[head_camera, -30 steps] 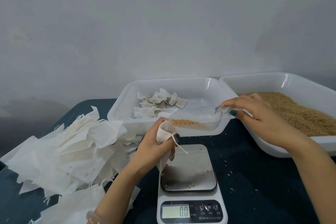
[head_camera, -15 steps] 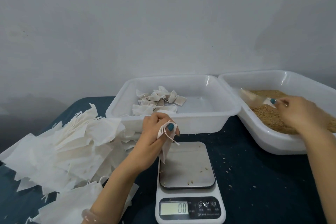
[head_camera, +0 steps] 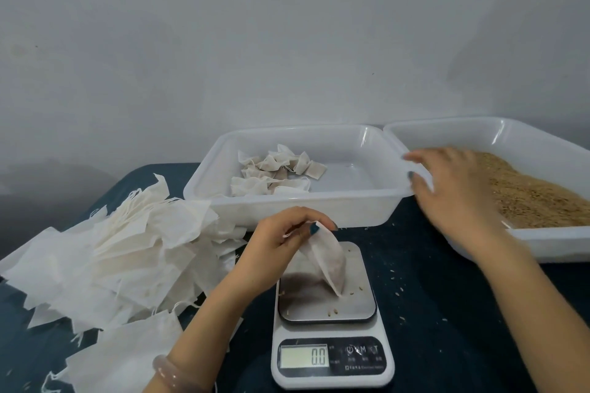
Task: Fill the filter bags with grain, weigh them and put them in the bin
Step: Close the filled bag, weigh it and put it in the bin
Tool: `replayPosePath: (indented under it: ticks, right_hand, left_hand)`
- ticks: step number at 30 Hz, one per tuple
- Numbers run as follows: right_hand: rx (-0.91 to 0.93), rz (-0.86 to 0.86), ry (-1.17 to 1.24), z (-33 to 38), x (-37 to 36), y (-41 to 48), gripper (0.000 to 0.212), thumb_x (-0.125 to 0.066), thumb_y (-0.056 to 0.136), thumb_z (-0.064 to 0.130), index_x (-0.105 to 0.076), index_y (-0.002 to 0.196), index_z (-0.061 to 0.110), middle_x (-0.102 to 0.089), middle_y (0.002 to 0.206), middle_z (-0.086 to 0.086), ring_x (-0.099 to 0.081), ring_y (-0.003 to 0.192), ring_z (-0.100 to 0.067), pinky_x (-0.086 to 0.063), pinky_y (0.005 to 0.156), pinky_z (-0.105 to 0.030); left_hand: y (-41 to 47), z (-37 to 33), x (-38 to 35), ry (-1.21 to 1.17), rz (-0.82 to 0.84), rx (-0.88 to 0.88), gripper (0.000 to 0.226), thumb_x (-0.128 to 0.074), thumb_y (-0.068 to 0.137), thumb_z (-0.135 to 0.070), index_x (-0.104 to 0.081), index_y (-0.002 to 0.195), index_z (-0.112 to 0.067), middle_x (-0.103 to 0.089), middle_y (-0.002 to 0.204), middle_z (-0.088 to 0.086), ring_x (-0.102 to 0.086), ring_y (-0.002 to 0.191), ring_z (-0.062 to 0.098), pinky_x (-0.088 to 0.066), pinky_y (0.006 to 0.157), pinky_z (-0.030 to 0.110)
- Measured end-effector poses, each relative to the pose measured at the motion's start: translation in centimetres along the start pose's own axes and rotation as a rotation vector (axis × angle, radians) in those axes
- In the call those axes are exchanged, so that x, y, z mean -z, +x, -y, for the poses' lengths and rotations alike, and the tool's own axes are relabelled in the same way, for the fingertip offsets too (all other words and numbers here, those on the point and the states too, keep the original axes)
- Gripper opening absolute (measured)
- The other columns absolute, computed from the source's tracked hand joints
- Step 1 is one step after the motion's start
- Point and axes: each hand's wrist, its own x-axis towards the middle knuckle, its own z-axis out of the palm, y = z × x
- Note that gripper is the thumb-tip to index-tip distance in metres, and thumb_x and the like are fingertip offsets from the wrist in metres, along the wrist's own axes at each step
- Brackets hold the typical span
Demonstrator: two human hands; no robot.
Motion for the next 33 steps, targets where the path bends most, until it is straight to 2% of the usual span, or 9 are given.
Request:
replayPosePath:
  ticks: [2,4,10,14,21,24,27,30,33]
  right_hand:
    - [0.150,0.044,0.217,3.1,-0.9,-0.9,0.022,-0.053,0.096,0.029,-0.062,0.116,0.032,-0.057,0.109,0.016,-0.048,0.105,-0.010,-0.036,0.079,-0.025]
    - [0.206,0.132,0.354,5.5,-2.3,-2.1,0.015,-0.050,0.096,0.034,-0.062,0.104,0.037,-0.058,0.098,0.022,-0.046,0.093,0.004,-0.035,0.072,-0.017]
    - [0.140,0.126,0.486,6.7,-6.5,-5.1,0.023,-0.043,0.095,0.039,-0.052,0.077,0.029,-0.057,0.069,0.010,-0.051,0.065,-0.007,-0.036,0.055,-0.025]
    - [-0.019,0.044,0.655,5.4,-7.6,-5.7,0.041,-0.053,0.099,0.027,-0.039,0.062,0.036,-0.047,0.053,0.014,-0.042,0.048,-0.007,-0.029,0.047,-0.016]
    - [-0.009,0.019,0.624,4.2,-8.6,-6.1,0.046,-0.054,0.098,0.031,-0.035,0.057,0.035,-0.045,0.050,0.014,-0.039,0.046,-0.008,-0.030,0.047,-0.015]
    - [-0.011,0.022,0.597,4.1,-8.8,-6.1,0.045,-0.055,0.098,0.031,-0.036,0.057,0.032,-0.046,0.051,0.014,-0.039,0.047,-0.009,-0.030,0.047,-0.015]
    - [-0.016,0.027,0.590,3.9,-8.9,-6.1,0.045,-0.055,0.098,0.030,-0.037,0.057,0.032,-0.047,0.052,0.015,-0.040,0.048,-0.009,-0.027,0.046,-0.016]
    - [-0.018,0.006,0.595,3.9,-8.8,-6.0,0.046,-0.055,0.097,0.030,-0.035,0.056,0.034,-0.046,0.050,0.016,-0.040,0.047,-0.008,-0.028,0.045,-0.016]
    - [-0.009,-0.021,0.617,3.9,-8.9,-6.0,0.048,-0.057,0.097,0.028,-0.034,0.055,0.037,-0.046,0.049,0.017,-0.041,0.045,-0.005,-0.034,0.048,-0.012]
  left_hand:
    - [-0.1,0.4,-0.1,0.001,0.006,0.032,0.047,-0.045,0.095,0.008,-0.070,0.099,-0.031,-0.070,0.104,-0.017,-0.063,0.106,0.007,-0.043,0.085,0.012]
    - [-0.3,1.1,0.0,0.023,0.004,0.069,0.046,-0.043,0.095,0.008,-0.068,0.103,-0.030,-0.068,0.106,-0.018,-0.062,0.103,0.009,-0.045,0.084,0.016]
    - [-0.5,2.2,0.5,-0.048,-0.084,0.188,0.034,-0.042,0.092,-0.019,-0.065,0.113,-0.033,-0.070,0.107,-0.014,-0.062,0.106,0.007,-0.046,0.088,0.018]
    - [-0.8,2.2,0.5,0.021,-0.113,0.182,0.033,-0.039,0.094,-0.051,-0.063,0.111,-0.037,-0.072,0.102,-0.016,-0.065,0.101,0.005,-0.046,0.081,0.014]
    - [-0.9,2.4,0.7,0.086,-0.208,0.205,0.046,-0.030,0.094,-0.066,-0.064,0.107,-0.040,-0.072,0.100,-0.020,-0.064,0.102,0.004,-0.050,0.082,0.035]
    - [-1.0,2.4,0.8,0.085,-0.207,0.211,0.048,-0.029,0.094,-0.066,-0.066,0.107,-0.037,-0.072,0.099,-0.020,-0.065,0.101,0.004,-0.052,0.086,0.034]
    - [-1.0,2.3,1.0,0.065,-0.208,0.220,0.048,-0.029,0.092,-0.066,-0.065,0.106,-0.039,-0.072,0.099,-0.019,-0.064,0.100,0.004,-0.054,0.075,0.029]
    - [-1.1,2.2,1.1,0.053,-0.200,0.217,0.047,-0.030,0.091,-0.068,-0.065,0.105,-0.040,-0.071,0.097,-0.018,-0.063,0.086,0.003,-0.045,0.054,0.016]
    - [-1.1,2.1,1.4,0.123,-0.158,0.228,0.047,-0.029,0.089,-0.069,-0.063,0.104,-0.041,-0.069,0.094,-0.017,-0.059,0.077,0.002,-0.042,0.052,0.015]
